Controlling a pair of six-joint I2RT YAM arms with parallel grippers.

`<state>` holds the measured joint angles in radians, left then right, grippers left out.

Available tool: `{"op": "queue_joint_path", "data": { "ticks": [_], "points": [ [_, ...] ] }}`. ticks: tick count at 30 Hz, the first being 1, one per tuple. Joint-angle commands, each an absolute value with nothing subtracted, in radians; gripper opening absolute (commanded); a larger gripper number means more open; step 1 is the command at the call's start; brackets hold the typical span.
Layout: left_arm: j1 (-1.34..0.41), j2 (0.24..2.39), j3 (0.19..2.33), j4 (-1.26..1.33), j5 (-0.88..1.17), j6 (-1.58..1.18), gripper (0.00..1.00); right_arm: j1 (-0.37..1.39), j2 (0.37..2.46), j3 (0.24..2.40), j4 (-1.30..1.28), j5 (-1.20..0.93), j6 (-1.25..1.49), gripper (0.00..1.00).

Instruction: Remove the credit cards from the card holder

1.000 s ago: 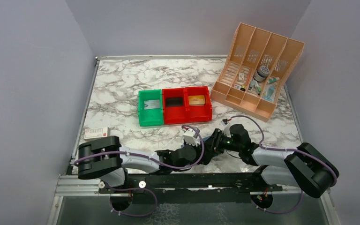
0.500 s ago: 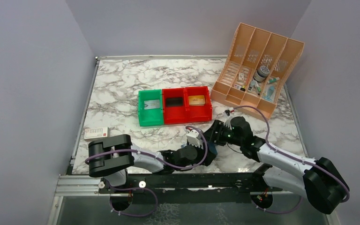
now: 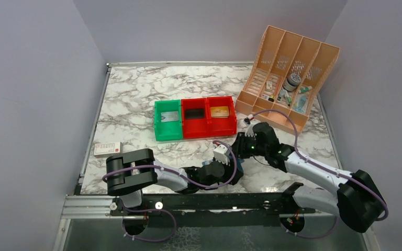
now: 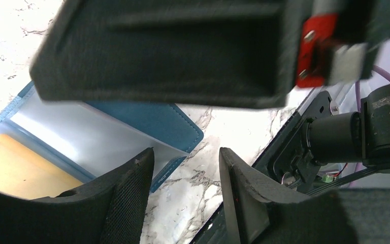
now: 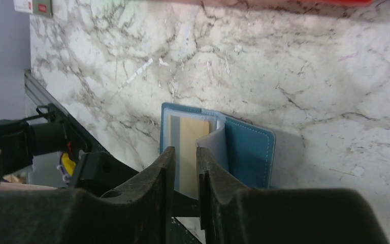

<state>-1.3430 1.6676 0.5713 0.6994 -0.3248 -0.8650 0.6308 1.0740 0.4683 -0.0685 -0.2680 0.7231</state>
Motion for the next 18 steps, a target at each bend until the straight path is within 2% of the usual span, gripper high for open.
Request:
{"op": "queue_joint_path", "data": {
  "ticks": [1, 4, 10, 13, 18],
  "points": [
    [-1.341, 1.670, 0.580, 0.728, -0.299, -0.851, 0.52, 0.630, 1.160, 0.490, -0.074, -0.412, 0.638, 0.21],
    [-1.341, 1.673, 0.580, 0.729, -0.281, -0.853, 0.51, 0.630, 1.227, 0.503, -0.092, -0.405, 0.612, 0.19],
    [-1.330, 1.599, 0.557, 0.676, -0.247, -0.853, 0.52, 0.630, 1.287, 0.482, -0.138, -0.162, 0.593, 0.17],
    [-1.297, 1.522, 0.544, 0.549, -0.247, -0.871, 0.57, 0.630, 1.297, 0.461, -0.137, -0.154, 0.590, 0.18],
    [-1.279, 1.437, 0.523, 0.417, -0.265, -0.877, 0.59, 0.630, 1.265, 0.413, -0.088, -0.200, 0.620, 0.21]
  ]
}}
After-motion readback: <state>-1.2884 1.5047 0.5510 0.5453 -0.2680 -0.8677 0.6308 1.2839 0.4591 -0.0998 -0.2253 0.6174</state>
